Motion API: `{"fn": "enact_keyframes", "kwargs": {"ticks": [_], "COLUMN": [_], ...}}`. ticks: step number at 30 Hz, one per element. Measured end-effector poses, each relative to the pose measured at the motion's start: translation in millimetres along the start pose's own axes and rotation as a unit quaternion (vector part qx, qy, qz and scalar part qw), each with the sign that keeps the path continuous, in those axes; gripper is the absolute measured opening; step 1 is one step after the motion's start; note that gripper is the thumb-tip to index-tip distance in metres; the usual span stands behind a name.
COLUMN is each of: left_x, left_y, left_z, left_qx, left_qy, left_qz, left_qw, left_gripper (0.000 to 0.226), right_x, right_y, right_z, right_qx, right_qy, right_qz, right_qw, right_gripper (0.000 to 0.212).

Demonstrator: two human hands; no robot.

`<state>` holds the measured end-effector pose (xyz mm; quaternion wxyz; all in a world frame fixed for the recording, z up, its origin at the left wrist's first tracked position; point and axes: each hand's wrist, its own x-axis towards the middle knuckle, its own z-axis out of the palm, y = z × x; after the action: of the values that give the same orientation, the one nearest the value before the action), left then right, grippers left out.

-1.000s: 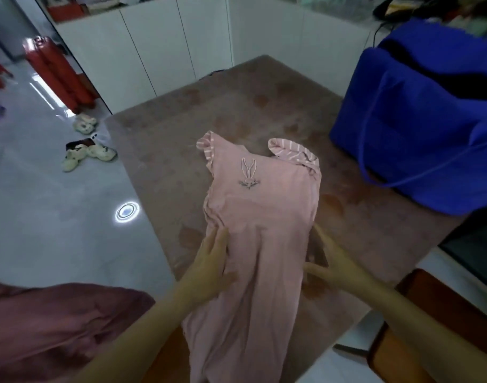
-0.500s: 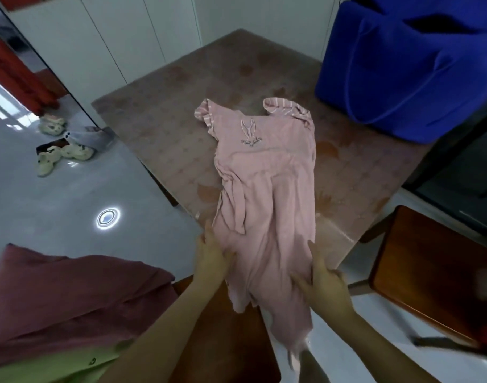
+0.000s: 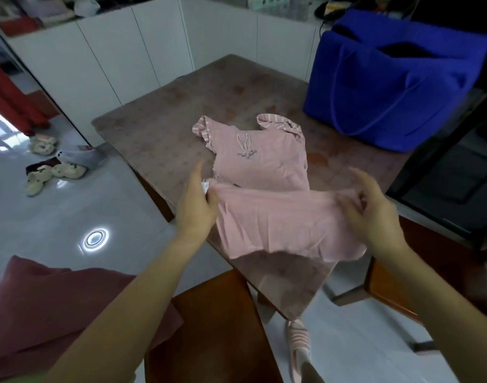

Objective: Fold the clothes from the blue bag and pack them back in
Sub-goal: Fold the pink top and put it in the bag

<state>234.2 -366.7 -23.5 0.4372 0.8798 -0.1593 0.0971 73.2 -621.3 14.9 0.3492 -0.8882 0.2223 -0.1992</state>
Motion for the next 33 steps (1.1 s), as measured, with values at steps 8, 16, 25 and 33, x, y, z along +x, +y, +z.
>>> {"fn": "enact_keyframes", "kwargs": {"ticks": [8, 16, 25, 33], "left_x": [-0.5, -52.5, -20.1, -41.5], "left_y": [-4.3, -28.2, -46.9, -42.6], "left_z": [41.6, 82.0, 101.5, 68.1], "left_qx": [0.070, 0.154, 0.056, 0.067], "left_qy": [-0.096, -0.214, -0.208, -0.236], "left_qz": [-0.044, 0.153, -0.165, -0.096], "left_qw": [0.992, 0.952, 0.962, 0.965], "left_gripper": [0.086, 0.077, 0.094, 0.069], "right_x": [34.5, -18.9, 16.3, 11.3], "right_y": [55.1, 106.5, 99.8, 94.6], "right_z": [26.8, 45.8, 71.7, 33.1], "right_qx": [-0.145, -0.255, -0.063, -0.067], "right_qy": [-0.134, -0.187, -0.147, -0.260], "right_qz": [0.093, -0.006, 0.117, 0.066], "right_qw": [0.976, 0.949, 0.980, 0.961], "right_gripper": [0.086, 0.074, 0.066, 0.069]}}
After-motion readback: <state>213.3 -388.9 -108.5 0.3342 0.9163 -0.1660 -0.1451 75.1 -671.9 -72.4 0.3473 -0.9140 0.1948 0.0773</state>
